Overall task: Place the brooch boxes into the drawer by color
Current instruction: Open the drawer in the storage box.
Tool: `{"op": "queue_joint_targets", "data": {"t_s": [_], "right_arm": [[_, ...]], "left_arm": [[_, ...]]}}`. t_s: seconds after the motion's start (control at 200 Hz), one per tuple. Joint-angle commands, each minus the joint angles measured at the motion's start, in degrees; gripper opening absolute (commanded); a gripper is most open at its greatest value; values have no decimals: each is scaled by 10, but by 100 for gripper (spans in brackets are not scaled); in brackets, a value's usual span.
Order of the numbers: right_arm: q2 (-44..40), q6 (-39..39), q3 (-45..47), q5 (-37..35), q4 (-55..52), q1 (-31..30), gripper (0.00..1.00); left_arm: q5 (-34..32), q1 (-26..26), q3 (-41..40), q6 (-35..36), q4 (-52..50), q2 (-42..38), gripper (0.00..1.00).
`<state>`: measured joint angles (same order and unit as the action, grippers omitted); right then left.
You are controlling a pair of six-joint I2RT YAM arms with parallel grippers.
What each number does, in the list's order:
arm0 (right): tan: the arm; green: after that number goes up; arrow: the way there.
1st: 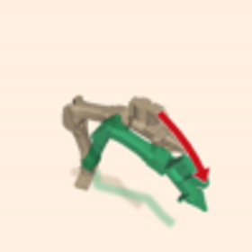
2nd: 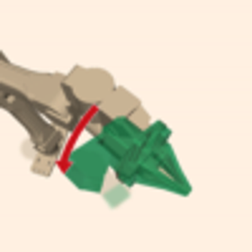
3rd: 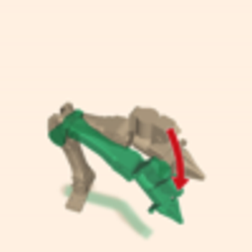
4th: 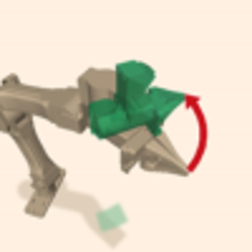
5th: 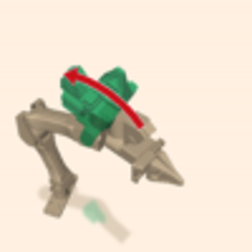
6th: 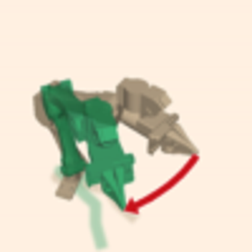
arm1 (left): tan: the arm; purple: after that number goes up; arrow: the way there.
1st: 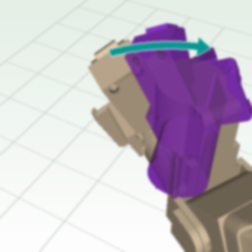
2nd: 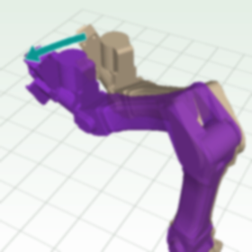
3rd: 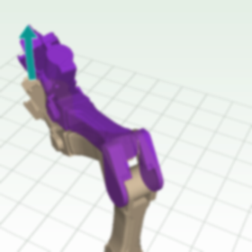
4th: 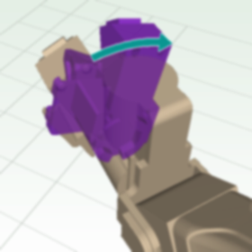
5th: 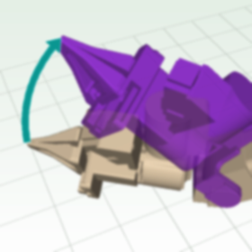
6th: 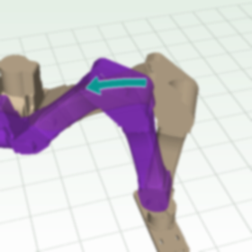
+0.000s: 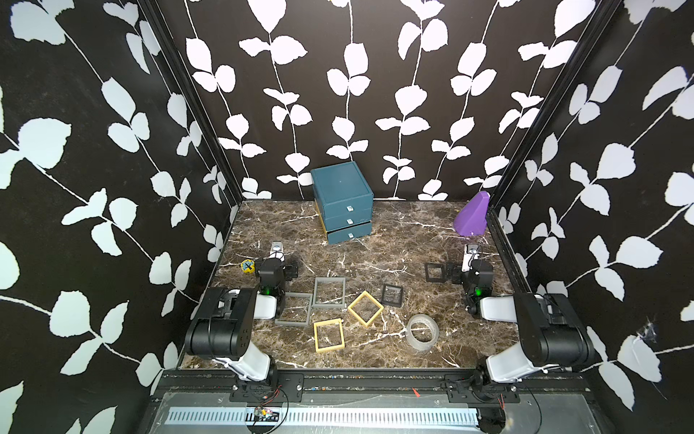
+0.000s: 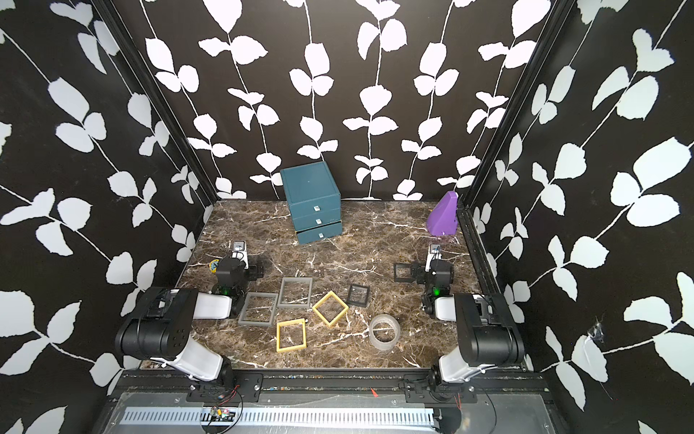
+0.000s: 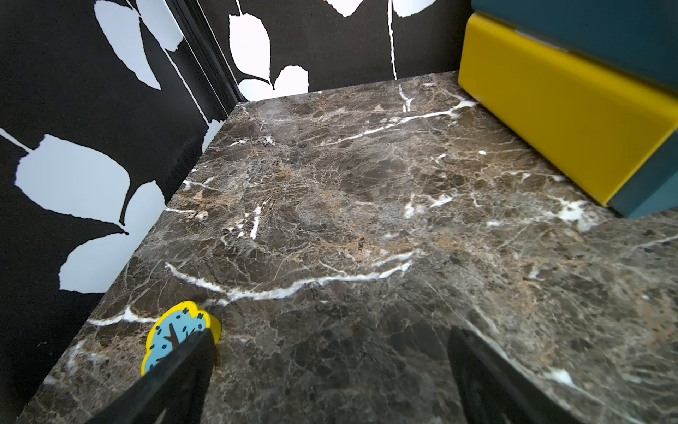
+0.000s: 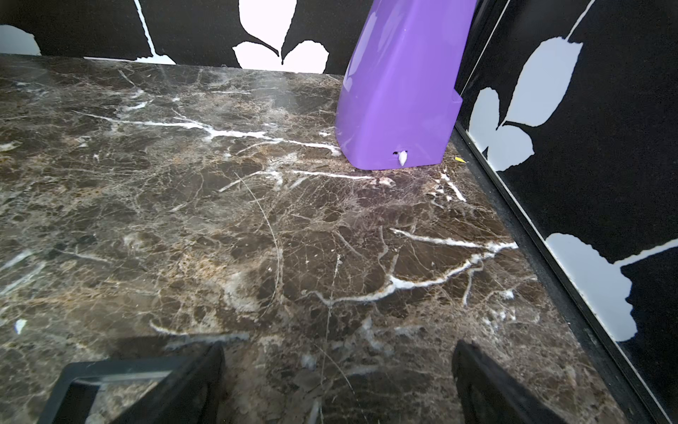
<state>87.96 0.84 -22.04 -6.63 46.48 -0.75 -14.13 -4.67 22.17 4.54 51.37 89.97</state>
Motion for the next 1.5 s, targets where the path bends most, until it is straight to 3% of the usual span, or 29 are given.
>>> {"op": "queue_joint_targets", "data": {"t_s": [0.0,0.095,0.155,0.21,0.275,0.315,0.35,0.4,0.44,0.495,0.575,0.685,0.775,0.92,1.055,1.235,1.495], "right_arm": [[-6,-1,-9,0,20,-2,99],[-17,1,-12,0,21,-2,99],[-69,-4,-58,-16,-107,-8,99],[-113,15,-133,-43,-248,-16,99],[-151,51,-219,-18,-318,-19,99],[-162,119,-282,-27,-375,-21,99],[-163,235,-348,-42,-466,-17,99],[-156,395,-443,-29,-654,1,99],[-151,471,-472,-43,-709,4,100],[-144,504,-451,67,-632,15,99],[-110,558,-478,124,-635,-4,97],[-48,589,-544,174,-673,-73,75],[-16,659,-536,213,-598,-122,70],[57,762,-522,263,-473,-179,62],[122,839,-553,274,-382,-221,62],[202,908,-610,272,-321,-260,61],[302,957,-720,272,-303,-299,55]], "left_arm": [[2,4,0,-2,7,-12,99],[6,3,5,11,15,-18,99],[-13,-9,62,11,-154,-74,99],[-61,-15,149,-34,-344,-115,99],[-61,-28,220,-45,-422,-143,99],[-79,-51,254,-35,-433,-156,99],[-95,-65,288,-48,-453,-162,99],[-61,-64,363,-138,-567,-161,99],[-60,-63,413,-232,-654,-153,99],[-76,-55,443,-347,-684,-140,99],[112,-19,450,-403,-611,-112,99],[226,-28,570,-402,-668,-25,81],[286,-40,651,-395,-701,30,75],[326,-56,715,-395,-696,85,73],[352,-66,759,-392,-708,132,71],[358,-68,822,-369,-764,185,63],[355,-69,832,-341,-791,208,51]]}}
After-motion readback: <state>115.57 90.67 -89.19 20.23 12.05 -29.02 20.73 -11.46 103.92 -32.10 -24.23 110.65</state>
